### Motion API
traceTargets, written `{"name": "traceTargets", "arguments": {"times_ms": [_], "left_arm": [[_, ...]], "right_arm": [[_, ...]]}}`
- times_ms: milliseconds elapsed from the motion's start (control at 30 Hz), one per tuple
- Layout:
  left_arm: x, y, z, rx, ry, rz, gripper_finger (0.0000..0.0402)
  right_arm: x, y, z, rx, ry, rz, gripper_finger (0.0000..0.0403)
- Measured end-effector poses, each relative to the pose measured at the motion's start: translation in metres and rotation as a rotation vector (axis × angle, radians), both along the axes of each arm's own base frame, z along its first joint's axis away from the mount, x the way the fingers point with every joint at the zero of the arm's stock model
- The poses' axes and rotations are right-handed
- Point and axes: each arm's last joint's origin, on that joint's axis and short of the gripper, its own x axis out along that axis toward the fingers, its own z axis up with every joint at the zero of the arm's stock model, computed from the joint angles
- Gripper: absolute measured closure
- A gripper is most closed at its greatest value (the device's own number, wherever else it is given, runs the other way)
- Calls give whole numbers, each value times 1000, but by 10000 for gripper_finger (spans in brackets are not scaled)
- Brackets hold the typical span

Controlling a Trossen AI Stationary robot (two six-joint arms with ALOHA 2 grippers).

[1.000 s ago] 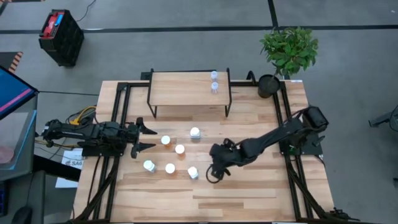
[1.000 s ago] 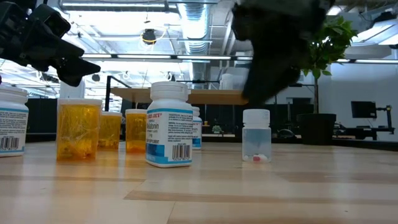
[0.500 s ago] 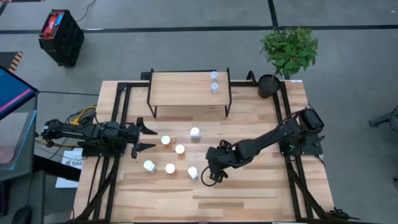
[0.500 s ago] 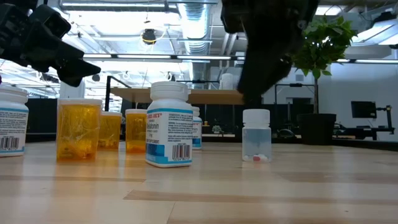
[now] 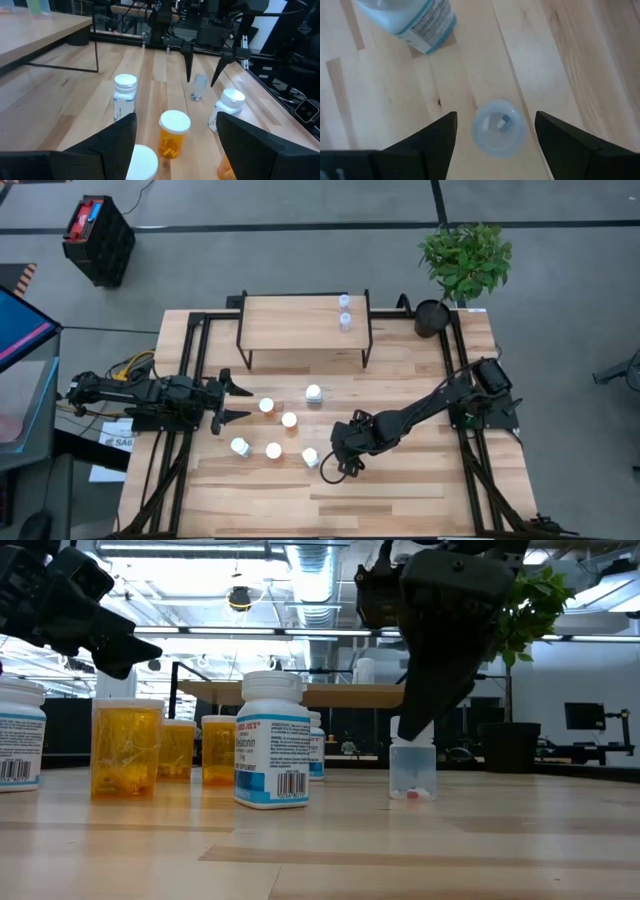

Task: Pick and place medicine bottles onto shelf by color
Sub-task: Put the transparent pill bottle on the shelf aligned with the other transparent pill bottles

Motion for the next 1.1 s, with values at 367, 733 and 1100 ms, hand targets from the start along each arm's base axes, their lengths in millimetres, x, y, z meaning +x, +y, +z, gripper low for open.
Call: {"name": "traceTargets", "arguments": {"times_ms": [367, 733, 1100], "left_arm": [[0, 0, 0, 0, 1, 0, 140], [0, 0, 0, 0, 2, 0, 140], [0, 0, 0, 0, 1, 0, 140]], "right_arm": [[0, -4, 0, 21, 21, -21, 192], [7, -18, 10, 84, 37, -137, 287], [25, -54, 108, -17, 28, -309, 287]]}}
